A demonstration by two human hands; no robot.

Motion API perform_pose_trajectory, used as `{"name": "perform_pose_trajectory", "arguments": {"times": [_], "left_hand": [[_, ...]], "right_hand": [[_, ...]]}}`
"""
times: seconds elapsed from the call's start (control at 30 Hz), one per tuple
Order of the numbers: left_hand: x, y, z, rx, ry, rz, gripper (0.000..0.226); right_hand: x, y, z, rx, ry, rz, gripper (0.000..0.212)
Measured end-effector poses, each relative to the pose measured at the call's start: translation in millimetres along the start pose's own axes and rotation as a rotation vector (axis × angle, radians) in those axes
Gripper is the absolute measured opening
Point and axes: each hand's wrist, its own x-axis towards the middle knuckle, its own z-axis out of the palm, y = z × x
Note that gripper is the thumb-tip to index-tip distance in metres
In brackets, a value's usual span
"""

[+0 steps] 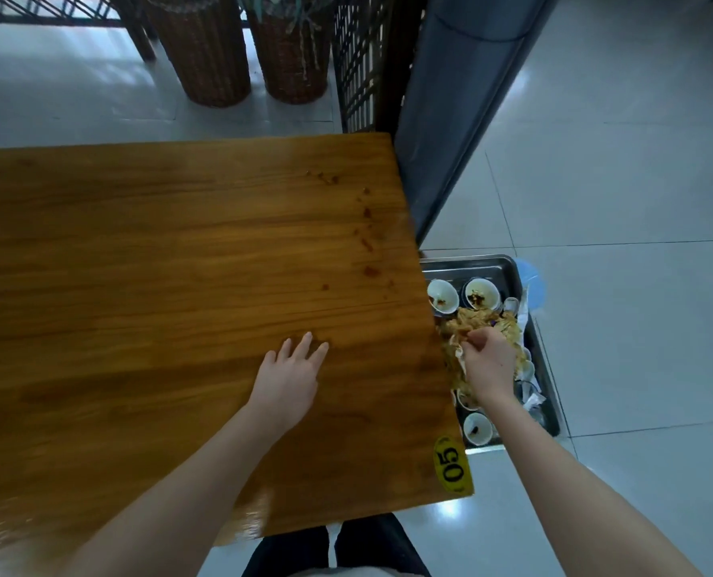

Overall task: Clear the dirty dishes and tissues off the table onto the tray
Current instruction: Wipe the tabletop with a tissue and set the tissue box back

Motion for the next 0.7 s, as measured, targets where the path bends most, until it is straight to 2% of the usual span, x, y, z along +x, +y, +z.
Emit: {"name": "perform_pose_trajectory", "arguments": {"times": [0.17,0.33,0.57,0.7], "left_hand": [[9,37,1,-0.027,0.007,-0.020,0.060],[13,61,-3,-0.029,-0.001,-0.061,0.059],[6,79,-10,-0.020,0.026,-0.123,0.059],[0,80,-14,-0.039,0.052,-0.148,0.058]], "right_hand": [[6,48,-30,-0.049,0.022,0.064,0.004],[21,67,-48,-0.067,0.046,0.095,0.014],[28,61,-61,-0.083,0.018,0.046,0.017],[27,33,-62,0.041,-0.004,-0.025,0.014]]}}
